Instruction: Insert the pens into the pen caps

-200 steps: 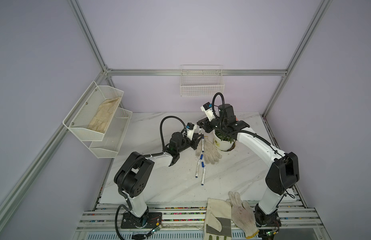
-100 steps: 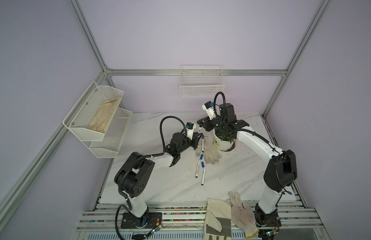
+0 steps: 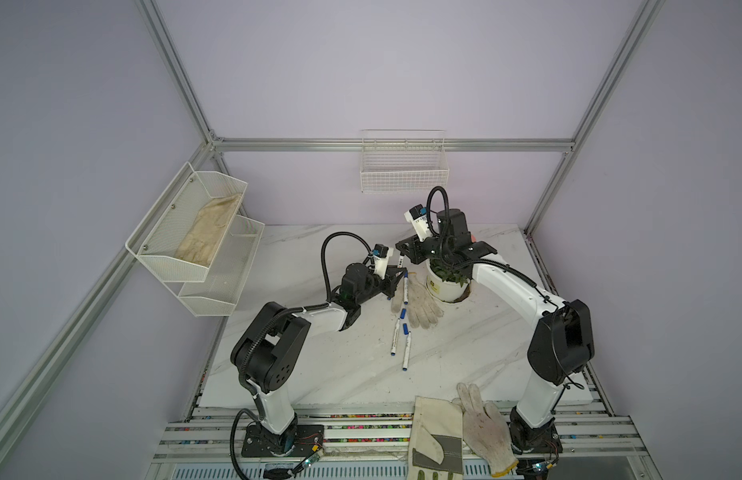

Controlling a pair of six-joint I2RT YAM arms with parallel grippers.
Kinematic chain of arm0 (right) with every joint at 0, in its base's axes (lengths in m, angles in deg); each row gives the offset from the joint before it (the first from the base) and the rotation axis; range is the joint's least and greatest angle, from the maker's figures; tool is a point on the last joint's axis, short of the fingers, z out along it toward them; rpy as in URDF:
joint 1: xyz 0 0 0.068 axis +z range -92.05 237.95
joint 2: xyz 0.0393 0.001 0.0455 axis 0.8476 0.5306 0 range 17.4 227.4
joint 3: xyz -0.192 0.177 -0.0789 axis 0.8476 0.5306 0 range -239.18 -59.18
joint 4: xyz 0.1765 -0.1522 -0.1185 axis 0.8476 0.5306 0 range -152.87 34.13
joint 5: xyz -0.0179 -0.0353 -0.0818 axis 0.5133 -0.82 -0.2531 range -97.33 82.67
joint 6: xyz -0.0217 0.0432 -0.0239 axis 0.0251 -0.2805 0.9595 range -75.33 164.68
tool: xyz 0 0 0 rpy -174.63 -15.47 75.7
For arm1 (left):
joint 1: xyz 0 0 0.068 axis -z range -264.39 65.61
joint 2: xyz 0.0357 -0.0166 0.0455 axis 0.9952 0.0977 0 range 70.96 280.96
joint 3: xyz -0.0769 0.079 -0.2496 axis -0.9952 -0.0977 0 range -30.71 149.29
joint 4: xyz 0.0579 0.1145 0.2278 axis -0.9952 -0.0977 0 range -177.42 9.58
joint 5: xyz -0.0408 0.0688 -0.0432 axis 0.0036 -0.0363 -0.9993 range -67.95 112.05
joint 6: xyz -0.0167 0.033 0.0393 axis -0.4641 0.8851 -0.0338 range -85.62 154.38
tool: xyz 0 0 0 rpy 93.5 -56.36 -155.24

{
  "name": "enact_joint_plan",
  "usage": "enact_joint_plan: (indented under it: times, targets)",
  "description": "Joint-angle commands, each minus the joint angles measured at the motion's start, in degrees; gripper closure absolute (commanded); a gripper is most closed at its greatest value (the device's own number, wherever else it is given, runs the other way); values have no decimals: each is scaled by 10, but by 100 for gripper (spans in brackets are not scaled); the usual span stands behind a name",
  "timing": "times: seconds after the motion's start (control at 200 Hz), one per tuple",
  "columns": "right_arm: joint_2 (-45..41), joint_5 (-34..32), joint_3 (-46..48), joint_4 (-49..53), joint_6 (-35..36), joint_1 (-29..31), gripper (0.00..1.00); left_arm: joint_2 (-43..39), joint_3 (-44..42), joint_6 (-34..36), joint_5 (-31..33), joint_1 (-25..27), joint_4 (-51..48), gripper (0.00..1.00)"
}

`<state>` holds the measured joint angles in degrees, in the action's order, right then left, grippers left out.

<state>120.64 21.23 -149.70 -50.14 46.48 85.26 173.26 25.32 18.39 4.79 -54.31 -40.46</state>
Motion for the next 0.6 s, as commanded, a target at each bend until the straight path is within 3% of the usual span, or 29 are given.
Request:
enact_joint_plan:
  times: [0.0,0.135,0.275,0.595]
  targets:
    - [43,63,46,213,19,-2,100,-60,161,24,102,-18,210,100]
    - [39,118,49,191,-7,-33,100,-71,136,50,113,-6,197,100]
    - [48,120,51,188,-11,-33,99,-74,122,41,102,-6,196,100]
    - [12,125,39,122,-33,-41,94,-56,49,-39,107,5,144,100]
